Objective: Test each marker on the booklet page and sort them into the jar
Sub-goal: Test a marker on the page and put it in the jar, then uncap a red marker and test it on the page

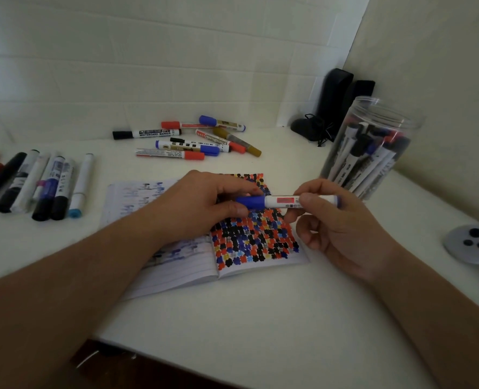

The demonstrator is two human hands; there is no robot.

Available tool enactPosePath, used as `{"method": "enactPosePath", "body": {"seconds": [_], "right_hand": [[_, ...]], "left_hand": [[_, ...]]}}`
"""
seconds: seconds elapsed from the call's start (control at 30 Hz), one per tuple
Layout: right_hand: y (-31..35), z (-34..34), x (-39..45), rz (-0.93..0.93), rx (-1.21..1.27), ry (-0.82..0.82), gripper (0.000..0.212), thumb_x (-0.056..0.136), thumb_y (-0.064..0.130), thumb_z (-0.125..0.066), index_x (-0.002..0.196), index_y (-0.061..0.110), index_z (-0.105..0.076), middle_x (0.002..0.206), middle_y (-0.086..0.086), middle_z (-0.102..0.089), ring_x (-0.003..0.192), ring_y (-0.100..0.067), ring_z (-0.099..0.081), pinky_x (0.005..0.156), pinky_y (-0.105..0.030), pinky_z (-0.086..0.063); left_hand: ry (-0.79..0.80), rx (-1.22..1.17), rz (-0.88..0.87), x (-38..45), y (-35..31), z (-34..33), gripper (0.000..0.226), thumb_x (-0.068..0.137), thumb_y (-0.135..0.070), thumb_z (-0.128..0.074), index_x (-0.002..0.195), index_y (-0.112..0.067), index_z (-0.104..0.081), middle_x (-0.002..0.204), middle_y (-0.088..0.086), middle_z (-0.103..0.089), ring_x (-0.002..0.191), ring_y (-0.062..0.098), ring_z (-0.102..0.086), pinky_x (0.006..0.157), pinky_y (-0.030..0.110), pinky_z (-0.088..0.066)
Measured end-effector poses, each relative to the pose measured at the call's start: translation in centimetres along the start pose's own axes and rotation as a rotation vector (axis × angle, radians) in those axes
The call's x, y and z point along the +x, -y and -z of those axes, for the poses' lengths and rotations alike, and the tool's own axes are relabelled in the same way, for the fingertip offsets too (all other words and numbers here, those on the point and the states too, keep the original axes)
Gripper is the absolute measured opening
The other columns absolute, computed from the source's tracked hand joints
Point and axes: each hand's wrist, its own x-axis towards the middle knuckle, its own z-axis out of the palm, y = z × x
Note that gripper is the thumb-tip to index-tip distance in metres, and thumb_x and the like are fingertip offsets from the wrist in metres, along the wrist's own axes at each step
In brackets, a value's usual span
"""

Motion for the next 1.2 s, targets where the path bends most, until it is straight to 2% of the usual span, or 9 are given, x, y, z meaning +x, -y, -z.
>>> {"method": "enactPosePath", "body": {"seconds": [0.2,0.37,0.57,0.63,0.73,0.83,0.9,1.03,1.2], "right_hand": [[-0.4,0.3,0.3,0.026,-0.091,-0.046,0.02,0.099,0.022,-0.059,0.109,0.006,-0.067,0.088,-0.015,-0.073,0.054,-0.019,-0.052,0.042,-0.023,-0.041],[-0.3,0.0,0.4,0.071,-0.196,-0.026,0.025,0.101,0.025,-0.054,0.112,0.004,-0.063,0.089,-0.015,-0.072,0.053,-0.021,-0.05,0.043,-0.022,-0.04],[-0.3,-0.1,0.2,0.062,-0.219,-0.038,0.016,0.106,0.017,-0.051,0.112,0.004,-0.058,0.086,-0.014,-0.071,0.052,-0.022,-0.048,0.044,-0.025,-0.039],[-0.3,-0.6,0.2,0.052,-0.223,-0.106,0.01,0.107,0.018,-0.05,0.11,0.009,-0.053,0.085,-0.009,-0.071,0.055,-0.022,-0.05,0.045,-0.024,-0.04],[0.2,-1.3,0.4,0.132,-0.281,-0.28,0.005,0.105,0.02,-0.055,0.107,0.019,-0.051,0.083,-0.007,-0.065,0.061,-0.019,-0.055,0.053,-0.025,-0.048],[2.1,-1.5,0.0,0.293,-0.324,-0.394,0.029,0.098,0.014,-0.067,0.113,0.026,-0.046,0.085,-0.01,-0.066,0.064,-0.021,-0.064,0.06,-0.028,-0.056],[4.8,-1.0,-0.8,0.387,-0.319,-0.428,0.039,0.092,0.009,-0.073,0.111,0.024,-0.043,0.081,-0.01,-0.069,0.061,-0.027,-0.066,0.058,-0.029,-0.058],[11.6,1.7,-2.4,0.596,-0.356,-0.528,0.037,0.093,0.007,-0.073,0.107,0.018,-0.042,0.076,-0.005,-0.073,0.055,-0.02,-0.066,0.054,-0.025,-0.056],[17.2,6.9,-1.4,0.748,-0.658,-0.766,0.032,0.094,0.027,-0.074,0.103,0.042,-0.047,0.095,0.004,-0.073,0.073,-0.019,-0.072,0.071,-0.035,-0.059]], "left_hand": [[-0.009,-0.085,-0.001,0.5,0.6,0.3,0.048,0.089,-0.027,-0.074,0.108,-0.068,-0.057,0.1,-0.037,-0.066,0.103,-0.014,-0.06,0.089,0.006,-0.04],[-0.066,-0.079,-0.012,0.5,0.5,0.3,0.047,0.089,-0.027,-0.075,0.11,-0.066,-0.06,0.107,-0.023,-0.075,0.097,0.003,-0.067,0.096,0.027,-0.054],[-0.037,0.027,-0.072,0.2,0.2,-0.1,0.046,0.089,-0.026,-0.076,0.127,-0.049,-0.064,0.101,-0.031,-0.068,0.082,-0.004,-0.064,0.08,0.015,-0.052],[-0.054,0.024,-0.058,0.3,0.2,-0.2,0.045,0.089,-0.028,-0.076,0.129,-0.046,-0.064,0.092,-0.035,-0.064,0.081,-0.009,-0.062,0.075,0.012,-0.047],[-0.07,0.093,-0.083,0.5,-0.3,-0.4,0.05,0.088,-0.04,-0.075,0.134,-0.051,-0.057,0.088,-0.03,-0.06,0.083,-0.006,-0.057,0.075,0.02,-0.041],[-0.053,0.146,-0.089,0.5,-0.4,-0.5,0.061,0.087,-0.048,-0.073,0.14,-0.057,-0.044,0.099,-0.035,-0.052,0.094,-0.008,-0.047,0.081,0.022,-0.039],[-0.045,0.174,-0.053,0.6,0.1,-0.6,0.06,0.09,-0.057,-0.065,0.144,-0.057,-0.04,0.112,-0.03,-0.058,0.101,-0.004,-0.048,0.087,0.026,-0.043],[-0.041,0.264,-0.019,0.7,0.8,-1.1,0.06,0.09,-0.077,-0.044,0.143,-0.049,-0.049,0.116,-0.014,-0.064,0.103,0.004,-0.052,0.094,0.035,-0.048],[-0.04,0.266,-0.019,0.7,1.0,-1.3,0.067,0.082,-0.086,-0.032,0.137,-0.052,-0.052,0.112,-0.016,-0.064,0.101,0.001,-0.052,0.093,0.033,-0.049]]}}
